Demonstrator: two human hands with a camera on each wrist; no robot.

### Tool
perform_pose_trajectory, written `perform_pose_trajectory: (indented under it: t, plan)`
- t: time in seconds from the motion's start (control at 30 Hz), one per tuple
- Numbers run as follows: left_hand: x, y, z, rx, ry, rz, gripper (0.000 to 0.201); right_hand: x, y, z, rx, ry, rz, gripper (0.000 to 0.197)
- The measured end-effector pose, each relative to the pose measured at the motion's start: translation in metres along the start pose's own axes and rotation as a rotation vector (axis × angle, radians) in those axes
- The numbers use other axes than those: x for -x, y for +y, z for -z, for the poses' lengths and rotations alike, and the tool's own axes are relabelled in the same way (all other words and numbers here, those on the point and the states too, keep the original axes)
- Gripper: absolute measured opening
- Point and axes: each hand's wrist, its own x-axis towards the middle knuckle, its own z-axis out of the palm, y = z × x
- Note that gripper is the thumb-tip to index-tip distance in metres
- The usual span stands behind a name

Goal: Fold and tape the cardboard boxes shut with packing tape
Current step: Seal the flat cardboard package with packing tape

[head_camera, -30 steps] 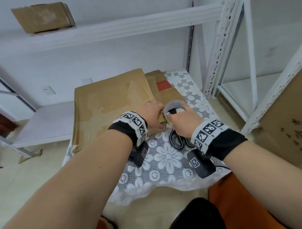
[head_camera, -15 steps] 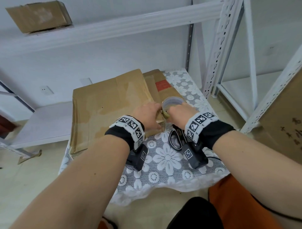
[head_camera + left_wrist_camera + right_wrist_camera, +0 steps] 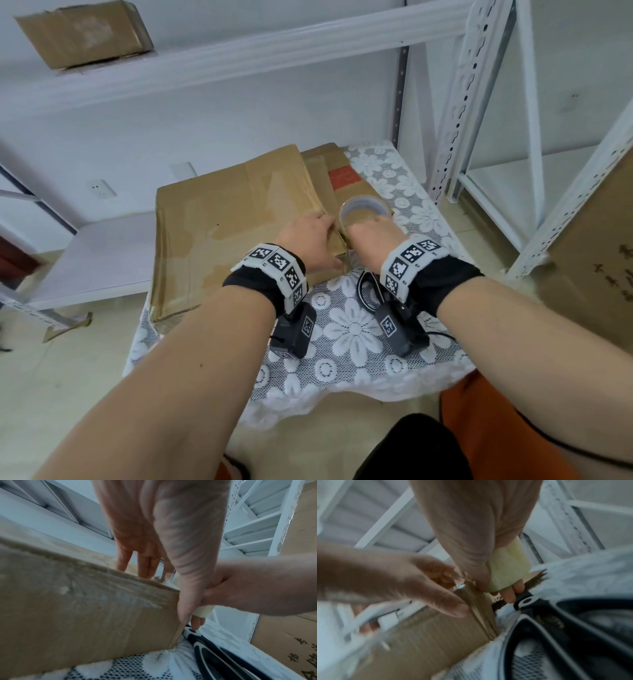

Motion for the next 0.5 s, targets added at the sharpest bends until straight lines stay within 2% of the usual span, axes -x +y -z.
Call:
perform_pose_trajectory:
  t: [0.07,0.13,0.37,0.5]
  plan:
    - [0.001,-0.001,0.0,0.047,0.005,0.046,0.086,0.002,0.002,0.0,-0.127,-0.084,-0.007,0.011]
    - [0.001,-0.001,0.0,0.079,0.01,0.077,0.078,0.002,0.004,0.002,-0.188,-0.152,-0.026,0.017]
    - [0.0,0.005,-0.003,0.096,0.032,0.123,0.06,-0.012,-0.006,-0.001,-0.272,-0.17,-0.074,0.019]
    - [-0.002,0.014,-0.004,0.098,0.064,0.175,0.068,-0.009,0.003,0.003,-0.217,-0.218,-0.045,0.021]
